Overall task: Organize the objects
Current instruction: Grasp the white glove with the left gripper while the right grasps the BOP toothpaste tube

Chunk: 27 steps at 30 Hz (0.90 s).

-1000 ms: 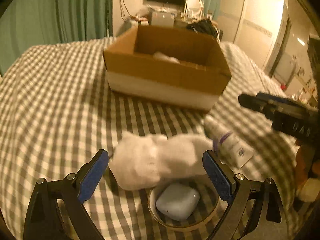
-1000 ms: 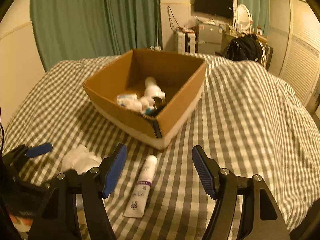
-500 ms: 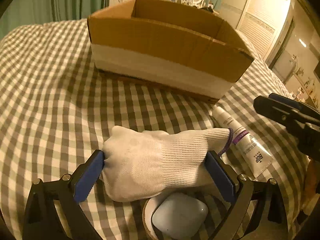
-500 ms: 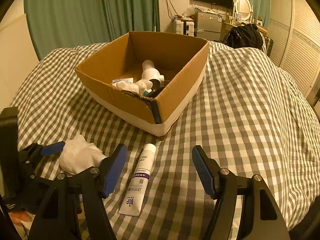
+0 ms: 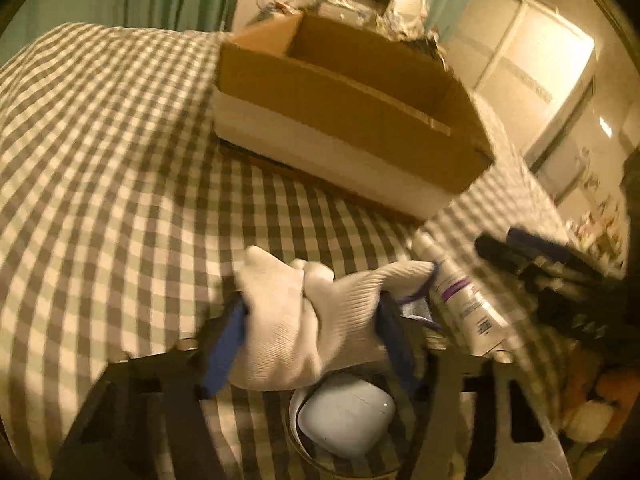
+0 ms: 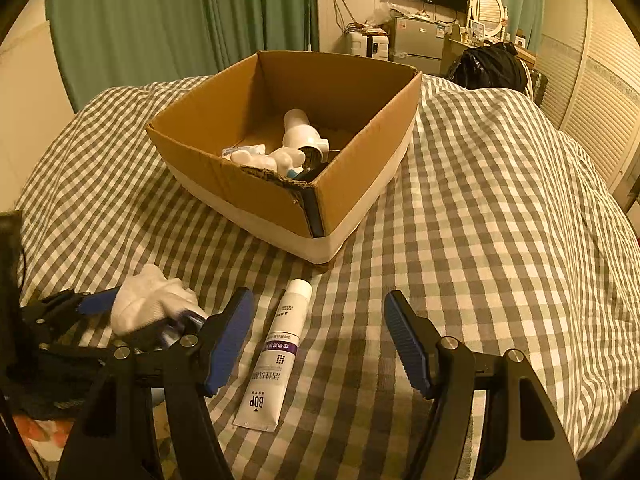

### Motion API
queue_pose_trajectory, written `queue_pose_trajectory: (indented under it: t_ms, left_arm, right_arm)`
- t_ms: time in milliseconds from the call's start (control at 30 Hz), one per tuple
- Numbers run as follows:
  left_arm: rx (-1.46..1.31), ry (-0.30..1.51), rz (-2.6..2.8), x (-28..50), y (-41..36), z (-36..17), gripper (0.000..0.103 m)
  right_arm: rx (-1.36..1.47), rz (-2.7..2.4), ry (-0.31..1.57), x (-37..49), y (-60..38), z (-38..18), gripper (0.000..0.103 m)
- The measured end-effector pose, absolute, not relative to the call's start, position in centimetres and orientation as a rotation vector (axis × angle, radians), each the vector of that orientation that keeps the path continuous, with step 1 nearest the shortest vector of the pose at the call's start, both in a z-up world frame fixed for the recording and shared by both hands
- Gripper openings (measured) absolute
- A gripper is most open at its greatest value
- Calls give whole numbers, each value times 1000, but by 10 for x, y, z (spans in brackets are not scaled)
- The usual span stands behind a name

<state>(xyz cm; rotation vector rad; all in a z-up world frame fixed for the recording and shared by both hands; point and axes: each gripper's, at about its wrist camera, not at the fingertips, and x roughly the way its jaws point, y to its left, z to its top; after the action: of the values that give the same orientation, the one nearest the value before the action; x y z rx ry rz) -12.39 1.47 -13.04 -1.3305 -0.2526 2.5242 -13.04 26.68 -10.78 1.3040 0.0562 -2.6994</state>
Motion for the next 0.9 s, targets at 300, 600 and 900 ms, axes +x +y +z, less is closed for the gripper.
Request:
queue_pose_trajectory:
  t_ms: [300,600,900]
  left_arm:
    - [-1323,-302,2585,-121,-4,-119,43]
    - [-1308,-324,2619,-111,-14,-113,42]
    - [-1301,-321,2622,-96,-14,-106,42]
  right_arm:
    - [1410,-2605,174,-138,246,-127,51]
    - [1556,-2472,351,-146,221,-158,32]
    - [1463,-2541,273,-131,234,-143,21]
